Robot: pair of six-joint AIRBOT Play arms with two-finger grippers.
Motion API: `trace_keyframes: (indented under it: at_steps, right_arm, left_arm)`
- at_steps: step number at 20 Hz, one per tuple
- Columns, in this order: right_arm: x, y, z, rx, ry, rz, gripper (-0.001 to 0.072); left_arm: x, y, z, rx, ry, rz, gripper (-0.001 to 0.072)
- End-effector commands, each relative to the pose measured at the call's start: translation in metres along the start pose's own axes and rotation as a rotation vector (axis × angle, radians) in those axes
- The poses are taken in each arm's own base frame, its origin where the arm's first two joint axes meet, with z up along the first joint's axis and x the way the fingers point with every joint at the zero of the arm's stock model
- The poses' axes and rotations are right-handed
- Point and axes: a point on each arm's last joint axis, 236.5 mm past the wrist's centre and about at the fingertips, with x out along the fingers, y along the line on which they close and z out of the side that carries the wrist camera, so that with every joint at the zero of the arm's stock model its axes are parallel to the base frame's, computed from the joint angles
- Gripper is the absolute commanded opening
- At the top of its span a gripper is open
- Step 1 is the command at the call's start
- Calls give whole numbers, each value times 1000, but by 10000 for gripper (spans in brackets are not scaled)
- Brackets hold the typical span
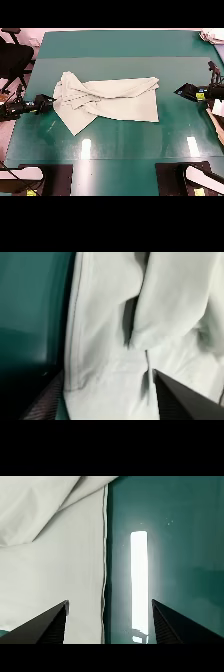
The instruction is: Fold the shirts.
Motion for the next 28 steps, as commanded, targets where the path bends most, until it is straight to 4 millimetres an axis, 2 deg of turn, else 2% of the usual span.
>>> trace_keyframes:
  at_steps: [1,4,5,6,10,12,13,16,21,25,28]
  right_arm:
    - [-9,5,7,-18,-41,-7,588]
    - [-7,4,4,-13,-25,-3,588]
    - [-5,3,2,-8,-13,0,588]
    - [-3,3,0,-4,-4,3,588]
    - [-2,2,-1,-2,3,4,587]
    - [-2,3,-3,-2,9,6,587]
    - [-2,3,-3,-3,10,6,587]
    - [-3,2,-14,9,57,12,587]
    - [-5,-5,-57,123,260,77,588]
    - [22,-13,-83,179,381,102,589]
    - [53,-18,-124,237,486,105,588]
  left_arm:
    - [8,20,-4,5,17,48,699]
    - [10,20,-4,9,17,40,697]
    - [10,20,-3,9,17,39,601]
    - [11,20,-5,22,22,31,459]
    - [23,14,-14,78,59,50,454]
    - [30,14,-17,111,70,74,113]
    - [31,13,-17,115,69,76,28]
    - [29,10,-11,125,60,71,27]
    - [25,-7,-6,154,77,31,27]
    - [22,-14,-6,169,91,12,26]
    - [22,-15,-8,169,99,6,26]
